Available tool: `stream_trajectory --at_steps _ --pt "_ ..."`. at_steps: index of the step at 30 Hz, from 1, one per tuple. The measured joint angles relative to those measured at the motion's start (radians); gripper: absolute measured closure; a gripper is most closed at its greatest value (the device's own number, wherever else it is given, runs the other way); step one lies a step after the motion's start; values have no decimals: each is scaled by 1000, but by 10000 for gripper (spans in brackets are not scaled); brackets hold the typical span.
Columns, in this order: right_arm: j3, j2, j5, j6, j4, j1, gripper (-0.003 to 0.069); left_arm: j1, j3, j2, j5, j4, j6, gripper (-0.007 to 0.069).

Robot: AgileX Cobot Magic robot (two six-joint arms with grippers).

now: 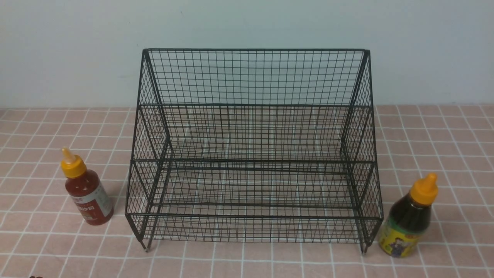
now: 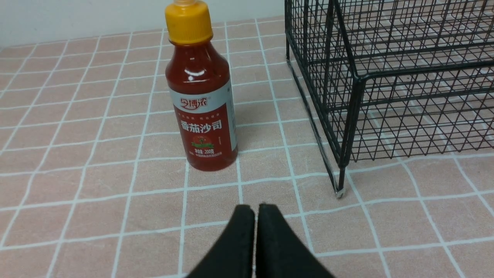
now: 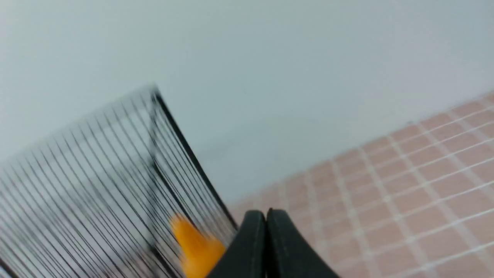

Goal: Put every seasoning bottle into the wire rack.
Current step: Use the right arm to grab the condiment bottle closest to it

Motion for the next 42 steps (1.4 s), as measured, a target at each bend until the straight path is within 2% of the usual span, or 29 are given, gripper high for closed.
stream_trajectory --at_steps 4,7,10,14,18,22,26,29,33,39,42 --pt "0 0 -57 40 181 0 671 0 0 0 0 0 0 631" --pt "0 0 -81 52 265 0 671 0 0 0 0 0 0 631" --pt "-3 0 -109 51 334 1 671 0 0 0 0 0 0 631" --pt "-136 3 -22 -59 331 12 671 0 0 0 0 0 0 631" --pt "-322 121 134 -184 289 14 671 0 0 0 0 0 0 631" --pt "-512 314 372 -256 208 15 671 0 0 0 0 0 0 631" --pt "-734 616 707 -278 19 18 671 0 0 0 0 0 0 631" --pt "-852 778 841 -266 -122 19 671 0 0 0 0 0 0 631" --pt "-999 991 981 -209 -289 24 669 0 0 0 0 0 0 631" --pt "-1103 1143 1044 -174 -320 105 643 0 0 0 0 0 0 631" --pt "-1106 1181 1044 -129 -360 166 586 0 0 0 0 0 0 631"
